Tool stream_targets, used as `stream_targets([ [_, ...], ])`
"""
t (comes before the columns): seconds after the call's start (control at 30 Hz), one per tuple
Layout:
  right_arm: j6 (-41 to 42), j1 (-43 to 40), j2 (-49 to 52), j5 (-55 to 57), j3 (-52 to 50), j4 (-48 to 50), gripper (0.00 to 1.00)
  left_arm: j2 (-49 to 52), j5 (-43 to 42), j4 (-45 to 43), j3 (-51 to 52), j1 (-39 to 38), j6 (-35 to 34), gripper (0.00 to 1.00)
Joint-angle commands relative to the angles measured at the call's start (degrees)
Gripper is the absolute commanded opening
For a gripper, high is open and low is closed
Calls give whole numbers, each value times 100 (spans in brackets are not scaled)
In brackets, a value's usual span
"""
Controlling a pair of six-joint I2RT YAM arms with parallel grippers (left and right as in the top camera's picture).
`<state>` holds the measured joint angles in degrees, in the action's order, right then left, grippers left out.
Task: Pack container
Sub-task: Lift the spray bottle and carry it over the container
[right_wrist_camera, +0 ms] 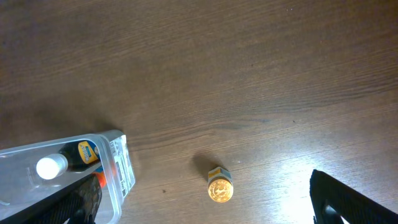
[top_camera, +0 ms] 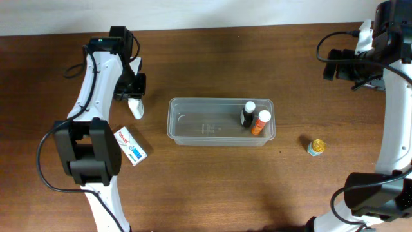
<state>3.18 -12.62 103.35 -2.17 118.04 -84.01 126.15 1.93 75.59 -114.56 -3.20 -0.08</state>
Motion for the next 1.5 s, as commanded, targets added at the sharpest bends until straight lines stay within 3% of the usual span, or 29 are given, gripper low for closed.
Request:
stream_targets([
  [0.0, 28, -26, -59, 50, 85, 2, 98, 57, -44, -9, 26, 35, -35, 27],
  [0.07, 28, -26, -59, 50, 85, 2, 98, 48, -44, 9, -44, 35, -33, 23],
  [0.37, 28, -26, -59, 50, 85, 2, 98, -42, -66, 525, -1526, -42, 127, 23],
  [0.73, 28, -26, -59, 50, 85, 2, 98, -42, -70, 1626, -3233, -782, -610, 18],
  [0.97, 28, -26, -59, 50, 85, 2, 98, -44, -127, 1670, -3307, -1661, -1392, 11],
  [1.2, 28, -26, -59, 50, 85, 2, 98, -44, -511, 1600, -3309, -2411, -2227, 11],
  [1.47, 28, -26, -59, 50, 85, 2, 98, -35, -516, 1279, -3263, -3128, -2312, 10],
])
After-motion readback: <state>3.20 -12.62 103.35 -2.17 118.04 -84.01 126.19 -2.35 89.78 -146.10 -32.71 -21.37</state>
